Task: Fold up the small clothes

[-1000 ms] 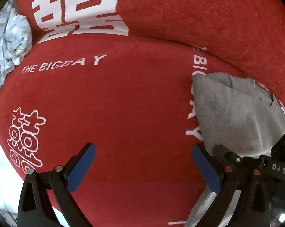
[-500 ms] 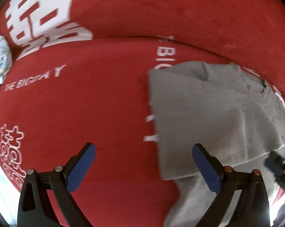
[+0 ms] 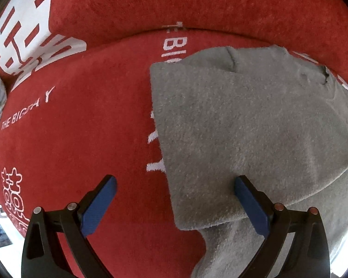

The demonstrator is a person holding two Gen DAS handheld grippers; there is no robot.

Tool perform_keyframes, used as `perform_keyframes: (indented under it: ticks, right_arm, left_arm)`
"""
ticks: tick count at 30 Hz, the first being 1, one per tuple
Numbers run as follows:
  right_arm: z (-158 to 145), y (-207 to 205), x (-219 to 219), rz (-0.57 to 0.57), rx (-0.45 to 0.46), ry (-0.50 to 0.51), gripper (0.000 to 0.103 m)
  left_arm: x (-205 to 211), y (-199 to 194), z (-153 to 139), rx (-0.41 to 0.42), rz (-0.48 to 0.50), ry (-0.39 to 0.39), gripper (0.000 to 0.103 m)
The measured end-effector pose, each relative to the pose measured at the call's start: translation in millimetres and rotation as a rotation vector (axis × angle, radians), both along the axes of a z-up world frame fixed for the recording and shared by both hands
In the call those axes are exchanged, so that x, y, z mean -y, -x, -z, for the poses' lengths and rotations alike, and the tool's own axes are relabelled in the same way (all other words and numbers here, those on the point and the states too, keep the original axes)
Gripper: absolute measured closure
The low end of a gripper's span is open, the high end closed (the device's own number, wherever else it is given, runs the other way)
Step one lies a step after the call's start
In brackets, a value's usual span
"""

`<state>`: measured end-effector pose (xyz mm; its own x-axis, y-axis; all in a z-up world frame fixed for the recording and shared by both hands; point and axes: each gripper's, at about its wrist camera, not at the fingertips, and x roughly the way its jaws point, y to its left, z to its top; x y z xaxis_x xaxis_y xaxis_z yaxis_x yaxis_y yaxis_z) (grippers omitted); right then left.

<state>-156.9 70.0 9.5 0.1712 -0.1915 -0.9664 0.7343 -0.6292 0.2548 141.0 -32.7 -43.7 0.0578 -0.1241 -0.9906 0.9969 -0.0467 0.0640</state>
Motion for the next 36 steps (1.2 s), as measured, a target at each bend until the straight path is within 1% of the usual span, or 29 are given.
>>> perform_keyframes:
  ticks: [1, 2, 4, 6, 7, 8, 9, 10, 12, 14, 15, 16, 17, 18, 20, 21, 23, 24, 25, 26, 27, 28, 29, 31, 33, 36]
  right_arm:
    - [-3, 4, -5, 0.014, -0.016, -0.020, 0.091]
    - [-8, 8, -10, 0.017, -0.033, -0.025, 0.091]
    - [-19, 11, -13, -0.015, -0.044, 0.025, 0.091]
    - [-31, 6, -5, -0.064, -0.075, 0.083, 0.090]
    - [-37, 3, 3, -0.100, -0.081, 0.110, 0.082]
    - [-38, 3, 8, -0.103, -0.056, 0.124, 0.071]
    - [-38, 0, 13, -0.090, -0.024, 0.131, 0.041]
    - [-33, 4, 12, -0.041, 0.025, 0.125, 0.029]
    - [-20, 13, 9, 0.046, 0.087, 0.106, 0.029]
    - [1, 26, 9, 0.152, 0.186, 0.112, 0.044]
    - [9, 29, 11, 0.179, 0.219, 0.120, 0.062]
    - [15, 32, 15, 0.191, 0.236, 0.126, 0.087]
    - [16, 35, 23, 0.178, 0.234, 0.140, 0.096]
    - [10, 34, 29, 0.152, 0.220, 0.169, 0.096]
    - [-12, 23, 34, 0.049, 0.142, 0.243, 0.096]
    - [-18, 21, 34, 0.020, 0.113, 0.246, 0.096]
    - [-11, 21, 30, 0.010, 0.059, 0.169, 0.095]
    - [-2, 23, 26, 0.011, 0.004, 0.073, 0.090]
    - [4, 25, 22, 0.012, -0.016, 0.027, 0.088]
    - [2, 27, 15, 0.025, -0.007, 0.051, 0.088]
    - [-3, 27, 12, 0.018, -0.032, 0.044, 0.085]
    - [-8, 26, 10, -0.002, -0.081, 0.018, 0.083]
    - [-13, 25, 9, -0.019, -0.104, 0.022, 0.082]
    - [-23, 21, 9, -0.040, -0.077, 0.076, 0.082]
    - [-30, 15, 16, -0.084, -0.071, 0.113, 0.082]
    - [-33, -4, 31, -0.162, -0.053, 0.150, 0.082]
  left_arm:
    - [0, 1, -1, 0.008, 0.007, -0.004, 0.001]
    - [0, 2, -2, 0.016, 0.016, -0.006, 0.001]
    - [0, 5, -6, 0.030, 0.027, -0.007, 0.001]
    - [0, 8, -12, 0.032, 0.033, 0.002, 0.001]
    - [0, 9, -14, 0.031, 0.034, 0.006, 0.001]
    - [1, 11, -16, 0.032, 0.035, 0.006, 0.001]
    - [0, 12, -16, 0.032, 0.034, 0.006, 0.001]
    - [1, 13, -15, 0.034, 0.033, 0.004, 0.001]
    - [1, 18, -11, 0.041, 0.037, -0.005, 0.001]
    - [0, 22, -6, 0.051, 0.048, -0.012, 0.001]
    - [-1, 25, -5, 0.054, 0.052, -0.009, 0.001]
    - [-1, 25, -6, 0.056, 0.055, -0.004, 0.001]
    - [-2, 25, -6, 0.056, 0.055, -0.002, 0.001]
    - [-2, 25, -7, 0.053, 0.056, -0.001, 0.001]
    - [-4, 24, -6, 0.047, 0.056, 0.000, 0.001]
    - [-5, 23, -6, 0.042, 0.056, 0.002, 0.001]
    - [-5, 21, -5, 0.036, 0.055, 0.002, 0.001]
    - [-4, 19, -3, 0.035, 0.055, -0.001, 0.001]
    - [-2, 17, -3, 0.037, 0.055, -0.004, 0.001]
    - [-2, 18, -4, 0.044, 0.053, -0.009, 0.001]
    - [-1, 17, -5, 0.048, 0.053, -0.010, 0.001]
    - [0, 16, -8, 0.050, 0.056, -0.008, 0.001]
    - [0, 17, -13, 0.039, 0.058, 0.003, 0.001]
    - [0, 20, -23, 0.013, 0.058, 0.025, 0.001]
    - [2, 25, -29, 0.000, 0.063, 0.042, 0.001]
    - [7, 38, -23, 0.005, 0.071, 0.028, 0.001]
